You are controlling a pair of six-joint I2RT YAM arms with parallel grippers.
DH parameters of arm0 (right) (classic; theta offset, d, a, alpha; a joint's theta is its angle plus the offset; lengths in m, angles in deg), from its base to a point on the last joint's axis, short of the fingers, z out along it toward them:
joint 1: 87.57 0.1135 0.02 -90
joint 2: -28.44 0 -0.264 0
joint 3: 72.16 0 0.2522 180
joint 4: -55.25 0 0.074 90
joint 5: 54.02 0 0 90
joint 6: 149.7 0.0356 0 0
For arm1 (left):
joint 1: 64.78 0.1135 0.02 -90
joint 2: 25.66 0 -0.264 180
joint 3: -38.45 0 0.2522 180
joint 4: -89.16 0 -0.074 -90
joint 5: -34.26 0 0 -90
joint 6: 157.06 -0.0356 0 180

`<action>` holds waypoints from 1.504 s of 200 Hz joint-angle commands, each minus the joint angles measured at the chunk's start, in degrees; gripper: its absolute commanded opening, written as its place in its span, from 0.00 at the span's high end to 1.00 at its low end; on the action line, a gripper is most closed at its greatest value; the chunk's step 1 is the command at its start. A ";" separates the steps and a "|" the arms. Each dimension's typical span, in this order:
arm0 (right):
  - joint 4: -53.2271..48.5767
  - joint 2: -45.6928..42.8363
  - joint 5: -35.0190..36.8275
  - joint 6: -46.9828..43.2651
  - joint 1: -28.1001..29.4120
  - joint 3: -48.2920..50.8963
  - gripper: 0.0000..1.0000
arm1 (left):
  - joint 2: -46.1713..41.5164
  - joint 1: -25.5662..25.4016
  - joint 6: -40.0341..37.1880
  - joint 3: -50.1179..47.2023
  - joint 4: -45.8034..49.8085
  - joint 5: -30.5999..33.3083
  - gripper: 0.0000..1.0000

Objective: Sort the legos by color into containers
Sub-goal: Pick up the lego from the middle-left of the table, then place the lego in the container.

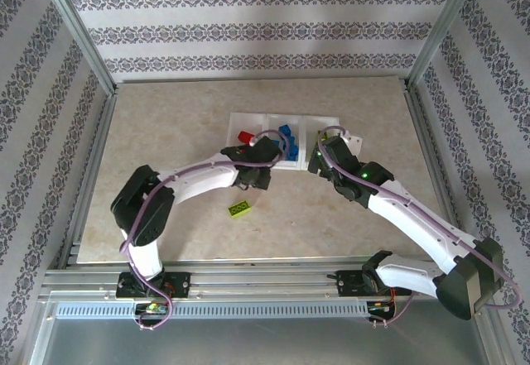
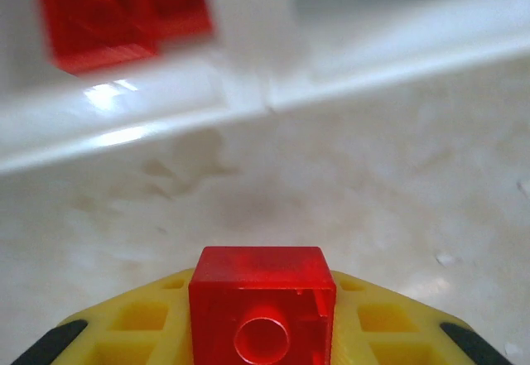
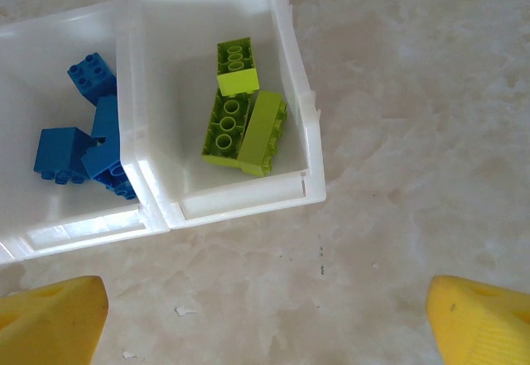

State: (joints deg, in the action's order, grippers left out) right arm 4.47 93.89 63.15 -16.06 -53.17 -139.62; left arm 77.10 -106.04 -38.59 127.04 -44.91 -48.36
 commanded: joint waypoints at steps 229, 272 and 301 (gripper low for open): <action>-0.50 0.73 1.08 1.50 2.54 -0.49 0.02 | 21.11 12.86 -5.10 31.92 11.35 5.45 0.58; -0.51 0.23 1.37 1.45 2.56 -0.01 0.02 | 19.54 12.82 -4.93 31.57 11.37 5.30 0.57; -0.44 0.21 1.22 1.51 2.65 -0.09 0.02 | 16.61 12.85 -4.68 30.20 10.42 5.15 0.55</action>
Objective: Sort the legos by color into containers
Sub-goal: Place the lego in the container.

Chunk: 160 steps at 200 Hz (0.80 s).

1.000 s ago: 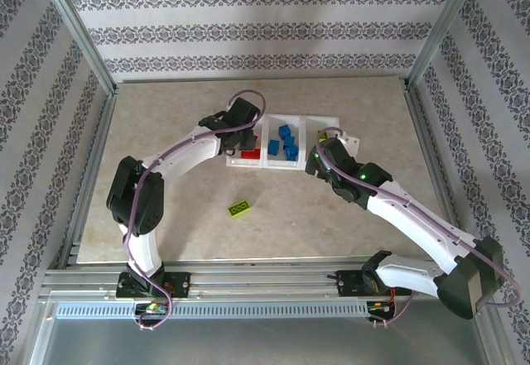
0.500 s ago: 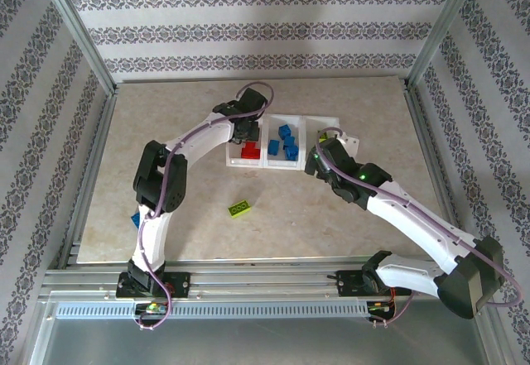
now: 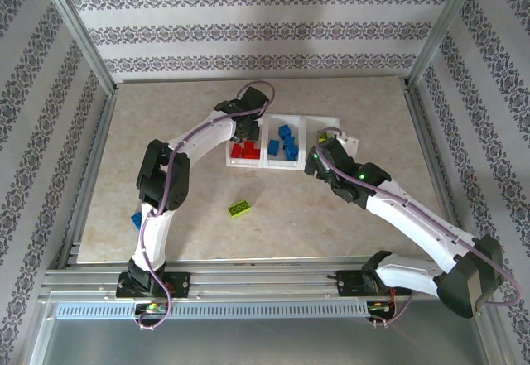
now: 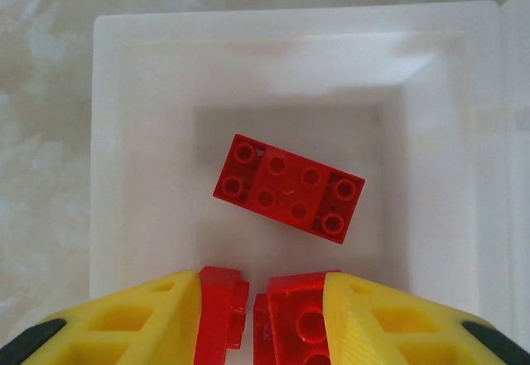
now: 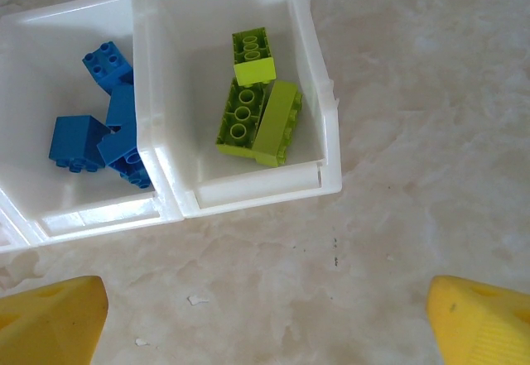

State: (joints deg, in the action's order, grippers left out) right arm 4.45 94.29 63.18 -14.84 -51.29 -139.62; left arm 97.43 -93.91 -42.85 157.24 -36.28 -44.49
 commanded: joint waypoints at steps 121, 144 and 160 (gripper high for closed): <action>0.12 3.25 1.15 0.51 4.49 -1.73 0.02 | -25.23 2.38 3.85 -17.80 -7.48 0.45 0.00; 0.12 5.25 0.38 -0.19 6.23 -2.39 0.02 | -30.13 3.87 5.59 -23.10 -8.70 0.51 0.00; -0.01 7.13 -0.27 -1.36 8.07 -3.10 0.02 | -33.75 5.30 7.16 -27.37 -9.48 1.07 0.00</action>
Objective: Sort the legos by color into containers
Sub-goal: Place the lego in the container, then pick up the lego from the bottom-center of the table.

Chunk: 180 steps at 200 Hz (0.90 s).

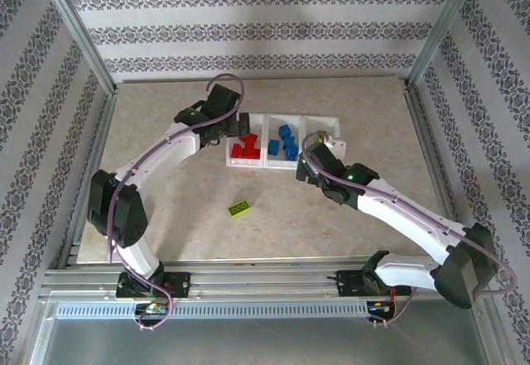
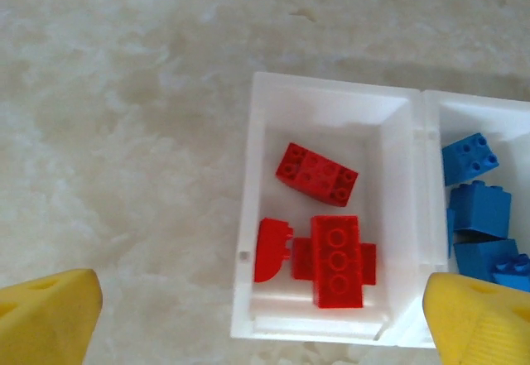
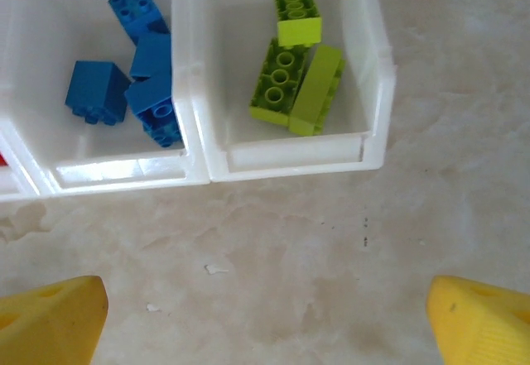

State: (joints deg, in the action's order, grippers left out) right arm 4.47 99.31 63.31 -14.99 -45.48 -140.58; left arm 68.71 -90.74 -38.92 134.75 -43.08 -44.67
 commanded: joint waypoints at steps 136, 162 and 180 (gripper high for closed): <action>-5.35 28.46 -9.16 -11.15 18.70 -17.59 0.02 | -32.51 12.20 12.19 -37.03 -8.65 -1.92 0.00; -6.49 31.22 -10.37 -11.83 20.17 -19.12 0.02 | -33.37 12.68 13.05 -38.92 -7.63 -2.28 0.00; -6.58 32.03 -11.30 -11.83 20.50 -19.13 0.02 | -33.81 12.95 13.25 -39.61 -7.49 -2.45 0.00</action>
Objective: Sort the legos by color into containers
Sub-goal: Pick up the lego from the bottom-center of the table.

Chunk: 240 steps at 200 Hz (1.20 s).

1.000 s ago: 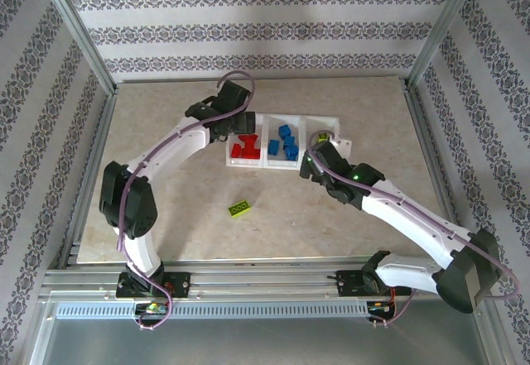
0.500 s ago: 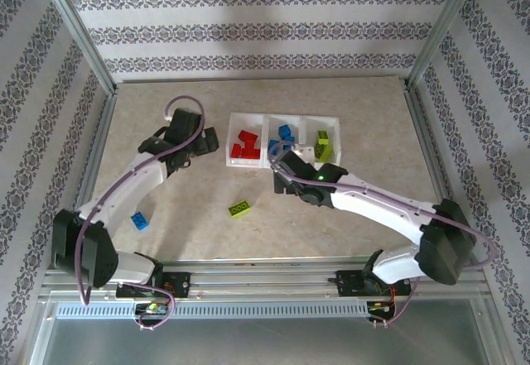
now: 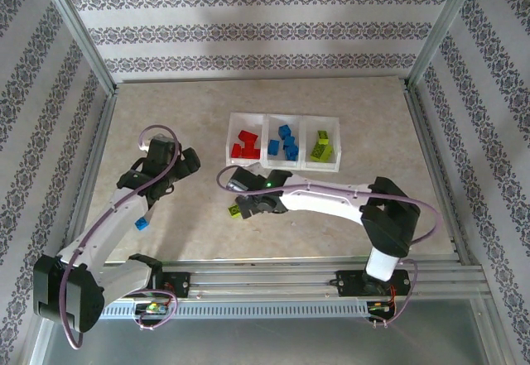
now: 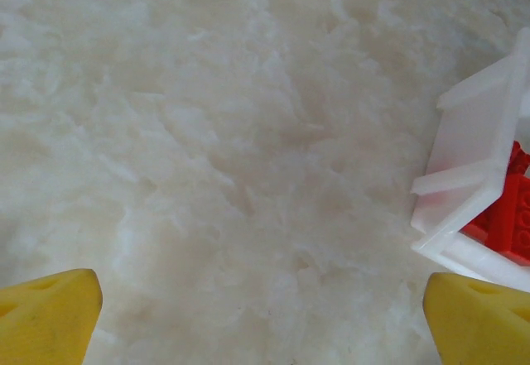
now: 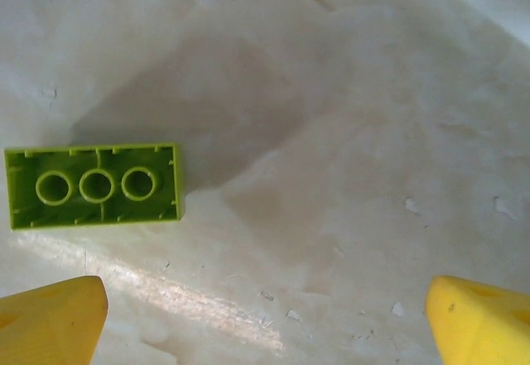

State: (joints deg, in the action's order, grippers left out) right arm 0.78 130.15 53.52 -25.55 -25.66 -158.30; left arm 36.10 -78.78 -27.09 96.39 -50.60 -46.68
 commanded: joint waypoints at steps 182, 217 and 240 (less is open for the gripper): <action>-0.80 11.91 -4.25 -1.62 -2.02 -8.76 0.02 | -1.92 1.87 2.30 -3.13 -0.64 -1.13 0.00; 0.10 13.52 -4.71 -2.57 -3.10 -11.33 0.02 | -1.77 2.13 2.33 -3.40 -1.06 -1.41 0.00; 0.28 15.49 -4.63 -3.59 -3.37 -13.72 0.03 | -1.60 2.31 2.22 -3.42 -1.09 -1.40 0.00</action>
State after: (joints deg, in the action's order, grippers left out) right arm 0.71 143.29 49.23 -27.32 -28.74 -169.08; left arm 34.72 -77.54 -25.78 93.77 -50.62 -48.01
